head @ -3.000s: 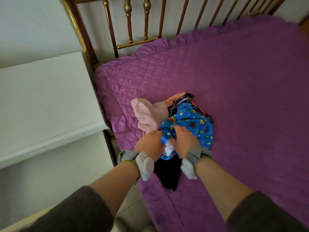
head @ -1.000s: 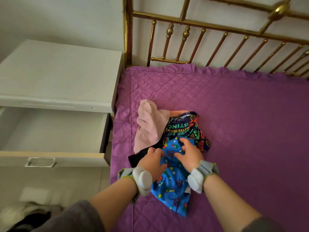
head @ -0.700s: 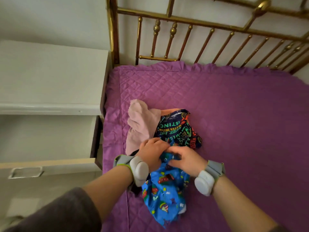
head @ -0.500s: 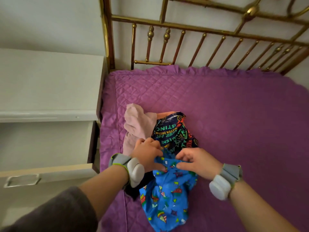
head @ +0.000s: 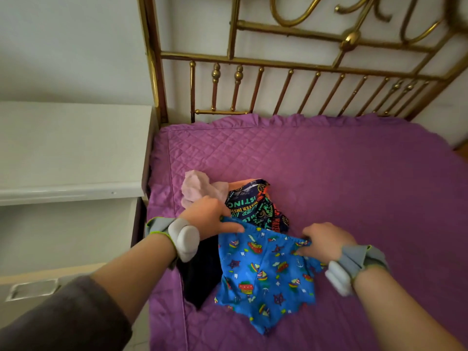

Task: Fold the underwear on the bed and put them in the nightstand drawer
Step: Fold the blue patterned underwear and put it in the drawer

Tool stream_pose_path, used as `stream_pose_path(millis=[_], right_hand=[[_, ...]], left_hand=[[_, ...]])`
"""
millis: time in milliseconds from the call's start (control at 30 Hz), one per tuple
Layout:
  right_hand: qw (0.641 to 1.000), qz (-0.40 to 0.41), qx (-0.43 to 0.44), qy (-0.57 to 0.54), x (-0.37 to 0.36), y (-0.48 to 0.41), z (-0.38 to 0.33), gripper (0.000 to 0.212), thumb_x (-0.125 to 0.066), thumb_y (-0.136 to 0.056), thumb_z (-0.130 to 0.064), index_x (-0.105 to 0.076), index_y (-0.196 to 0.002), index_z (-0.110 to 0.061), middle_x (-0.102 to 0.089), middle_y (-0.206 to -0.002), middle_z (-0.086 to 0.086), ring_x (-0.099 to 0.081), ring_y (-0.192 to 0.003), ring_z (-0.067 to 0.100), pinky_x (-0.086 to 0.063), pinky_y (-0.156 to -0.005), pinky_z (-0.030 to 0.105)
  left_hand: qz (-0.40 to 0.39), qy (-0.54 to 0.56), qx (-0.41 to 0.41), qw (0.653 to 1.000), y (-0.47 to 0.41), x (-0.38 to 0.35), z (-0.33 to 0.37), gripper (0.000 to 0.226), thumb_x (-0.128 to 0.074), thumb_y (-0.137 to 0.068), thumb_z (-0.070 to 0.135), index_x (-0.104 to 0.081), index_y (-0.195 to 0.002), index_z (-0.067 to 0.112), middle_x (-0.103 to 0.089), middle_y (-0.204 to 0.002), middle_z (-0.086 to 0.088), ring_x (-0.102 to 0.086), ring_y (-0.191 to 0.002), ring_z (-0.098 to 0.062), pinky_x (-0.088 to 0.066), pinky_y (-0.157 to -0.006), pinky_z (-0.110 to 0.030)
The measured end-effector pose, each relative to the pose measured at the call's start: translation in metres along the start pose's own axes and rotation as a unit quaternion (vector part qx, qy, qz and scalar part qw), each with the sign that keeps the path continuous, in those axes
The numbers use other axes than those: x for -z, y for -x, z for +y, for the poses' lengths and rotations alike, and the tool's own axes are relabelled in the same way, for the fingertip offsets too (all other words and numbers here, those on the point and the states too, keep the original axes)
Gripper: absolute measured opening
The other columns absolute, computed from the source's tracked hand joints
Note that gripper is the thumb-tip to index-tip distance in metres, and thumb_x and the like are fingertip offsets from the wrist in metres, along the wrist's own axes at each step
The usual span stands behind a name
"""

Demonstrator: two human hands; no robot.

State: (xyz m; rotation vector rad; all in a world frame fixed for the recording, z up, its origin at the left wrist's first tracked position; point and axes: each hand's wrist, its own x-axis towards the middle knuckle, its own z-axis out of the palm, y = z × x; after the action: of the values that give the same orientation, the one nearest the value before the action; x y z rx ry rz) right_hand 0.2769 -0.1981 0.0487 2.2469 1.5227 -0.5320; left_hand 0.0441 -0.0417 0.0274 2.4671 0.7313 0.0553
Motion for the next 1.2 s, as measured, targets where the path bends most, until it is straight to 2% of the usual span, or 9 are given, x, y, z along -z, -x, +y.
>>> stream_pose_path(millis=[200, 333, 433, 500, 700, 767, 833, 967, 1200], right_hand=[[0.995, -0.051, 0.09, -0.014, -0.012, 0.003, -0.013, 0.033, -0.069, -0.076, -0.042, -0.061, -0.086, -0.011, -0.056, -0.086, 0.006, -0.06, -0.093, 0.028, -0.041, -0.067, 0.033], [0.986, -0.115, 0.12, -0.016, -0.038, -0.004, -0.033, 0.022, -0.063, -0.082, -0.037, -0.053, -0.078, -0.018, -0.055, -0.097, 0.007, -0.055, -0.094, 0.024, -0.037, -0.07, 0.031], [0.985, -0.127, 0.112, -0.038, -0.049, -0.01, -0.038, 0.026, -0.055, -0.088, -0.034, -0.039, -0.069, -0.024, -0.055, -0.093, 0.004, -0.052, -0.09, 0.02, -0.034, -0.064, 0.03], [0.989, -0.099, 0.085, -0.074, -0.049, -0.015, -0.036, 0.014, -0.051, -0.092, -0.031, -0.049, -0.087, -0.019, -0.058, -0.098, 0.006, -0.055, -0.093, 0.024, -0.035, -0.064, 0.031], [0.98, 0.052, 0.049, -0.188, -0.023, -0.021, -0.018, 0.034, -0.05, -0.094, -0.037, -0.05, -0.117, -0.012, -0.06, -0.109, 0.01, -0.056, -0.099, 0.027, -0.035, -0.071, 0.031], [0.961, 0.091, 0.058, -0.253, -0.012, -0.019, -0.01, 0.032, -0.056, -0.09, -0.039, -0.056, -0.111, -0.015, -0.062, -0.103, 0.006, -0.057, -0.096, 0.022, -0.038, -0.074, 0.032], [0.935, 0.117, 0.074, -0.326, 0.0, -0.015, -0.005, 0.021, -0.059, -0.09, -0.033, -0.063, -0.105, -0.02, -0.066, -0.1, 0.001, -0.058, -0.093, 0.016, -0.043, -0.081, 0.032], [0.892, 0.184, 0.102, -0.4, 0.025, -0.006, 0.003, 0.021, -0.063, -0.088, -0.018, -0.068, -0.108, -0.022, -0.07, -0.096, 0.0, -0.059, -0.088, 0.01, -0.045, -0.084, 0.028], [0.856, 0.295, 0.122, -0.406, 0.067, 0.02, 0.018, 0.028, -0.07, -0.08, -0.009, -0.069, -0.103, -0.025, -0.07, -0.097, -0.004, -0.061, -0.085, 0.003, -0.046, -0.083, 0.022]], left_hand=[[-0.284, -0.01, 0.135, 0.949, 0.022, -0.032, -0.011, 0.048, -0.068, -0.072, 0.059, -0.049, -0.054, 0.02, -0.048, -0.05, 0.008, -0.044, -0.04, -0.002, -0.034, -0.043, -0.012], [-0.332, -0.049, 0.148, 0.93, 0.04, -0.074, -0.026, 0.044, -0.061, -0.078, 0.061, -0.054, -0.071, 0.018, -0.055, -0.067, 0.002, -0.05, -0.06, -0.016, -0.033, -0.051, -0.02], [-0.292, -0.036, 0.151, 0.944, 0.033, -0.087, -0.037, 0.048, -0.055, -0.086, 0.052, -0.062, -0.096, 0.006, -0.061, -0.087, -0.008, -0.056, -0.082, -0.022, -0.041, -0.067, -0.028], [-0.261, -0.046, 0.14, 0.954, 0.017, -0.088, -0.044, 0.05, -0.052, -0.09, 0.047, -0.06, -0.117, 0.006, -0.061, -0.12, -0.012, -0.057, -0.11, -0.027, -0.043, -0.09, -0.032], [-0.069, -0.12, 0.115, 0.984, -0.034, -0.051, -0.049, 0.043, -0.046, -0.094, 0.043, -0.058, -0.122, 0.013, -0.023, -0.156, 0.006, -0.017, -0.145, -0.012, -0.011, -0.117, -0.047], [-0.007, -0.065, 0.091, 0.994, -0.037, -0.026, -0.05, 0.037, -0.054, -0.091, 0.04, -0.064, -0.113, 0.011, -0.041, -0.149, 0.001, -0.035, -0.138, -0.016, -0.027, -0.112, -0.041], [0.045, -0.023, 0.071, 0.996, -0.032, 0.002, -0.048, 0.032, -0.064, -0.085, 0.038, -0.07, -0.104, 0.013, -0.067, -0.116, -0.006, -0.061, -0.108, -0.023, -0.043, -0.089, -0.031], [0.133, 0.082, 0.057, 0.986, -0.015, 0.051, -0.035, 0.014, -0.077, -0.074, 0.031, -0.077, -0.083, 0.02, -0.065, -0.061, 0.01, -0.053, -0.055, 0.008, -0.037, -0.056, -0.012], [0.228, 0.194, 0.052, 0.953, -0.005, 0.094, -0.005, 0.028, -0.079, -0.069, 0.036, -0.071, -0.075, 0.01, -0.057, -0.054, 0.012, -0.046, -0.053, 0.002, -0.04, -0.056, -0.016]])
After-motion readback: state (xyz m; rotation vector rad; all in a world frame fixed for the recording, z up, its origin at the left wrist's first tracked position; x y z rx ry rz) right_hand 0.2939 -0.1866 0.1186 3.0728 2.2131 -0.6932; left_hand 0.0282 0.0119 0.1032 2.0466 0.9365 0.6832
